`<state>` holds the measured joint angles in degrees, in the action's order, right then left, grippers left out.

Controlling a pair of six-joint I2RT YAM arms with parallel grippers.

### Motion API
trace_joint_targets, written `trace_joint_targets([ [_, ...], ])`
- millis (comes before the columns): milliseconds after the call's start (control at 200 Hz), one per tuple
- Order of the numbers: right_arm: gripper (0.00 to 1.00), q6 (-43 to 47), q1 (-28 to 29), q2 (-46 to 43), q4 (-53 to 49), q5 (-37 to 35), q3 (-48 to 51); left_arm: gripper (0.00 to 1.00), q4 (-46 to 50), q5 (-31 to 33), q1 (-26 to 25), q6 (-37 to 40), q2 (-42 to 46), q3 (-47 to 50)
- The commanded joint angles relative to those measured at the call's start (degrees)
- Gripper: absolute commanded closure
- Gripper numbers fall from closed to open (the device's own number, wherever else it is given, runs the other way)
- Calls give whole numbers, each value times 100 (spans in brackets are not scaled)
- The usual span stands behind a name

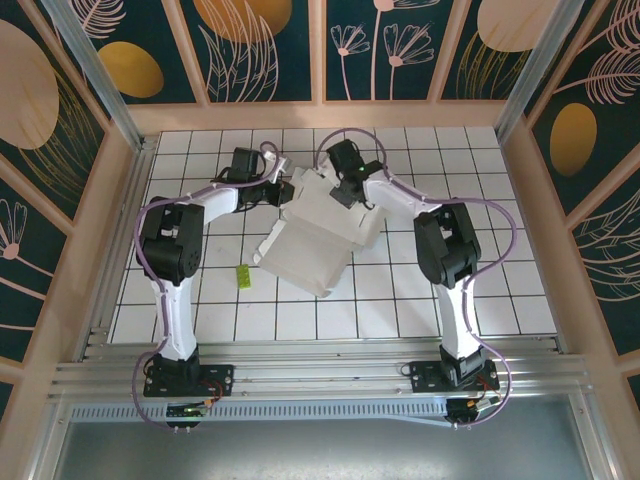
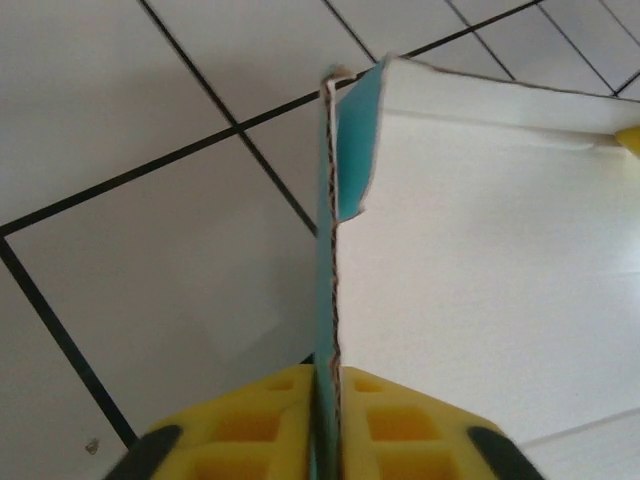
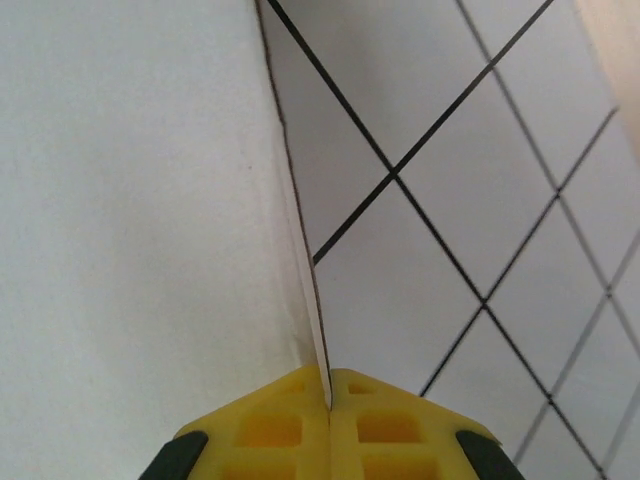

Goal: Fold the paper box

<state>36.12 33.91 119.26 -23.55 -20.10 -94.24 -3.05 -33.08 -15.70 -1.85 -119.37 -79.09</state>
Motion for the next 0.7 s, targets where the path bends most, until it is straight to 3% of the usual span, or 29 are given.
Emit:
trace_joint_targets([
  [0, 96, 865, 109, -531, 1235, -1130, 415, 67, -684, -594, -53, -282, 299, 113],
  [105, 95, 1668, 274, -735, 2386, -1630, 983, 57, -742, -798, -48, -403, 196, 128],
  [365, 94, 4233, 533, -953, 5698, -2197, 2365, 50, -838, -507, -55, -330, 181, 243],
  [556, 93, 5307, 573, -871, 6987, -2141, 2999, 47, -921, -489, -25, -296, 144, 243],
  [691, 92, 5432, 599, -793, 7348, -2131, 3214, 47, -916, -583, 47, -244, 175, 271],
])
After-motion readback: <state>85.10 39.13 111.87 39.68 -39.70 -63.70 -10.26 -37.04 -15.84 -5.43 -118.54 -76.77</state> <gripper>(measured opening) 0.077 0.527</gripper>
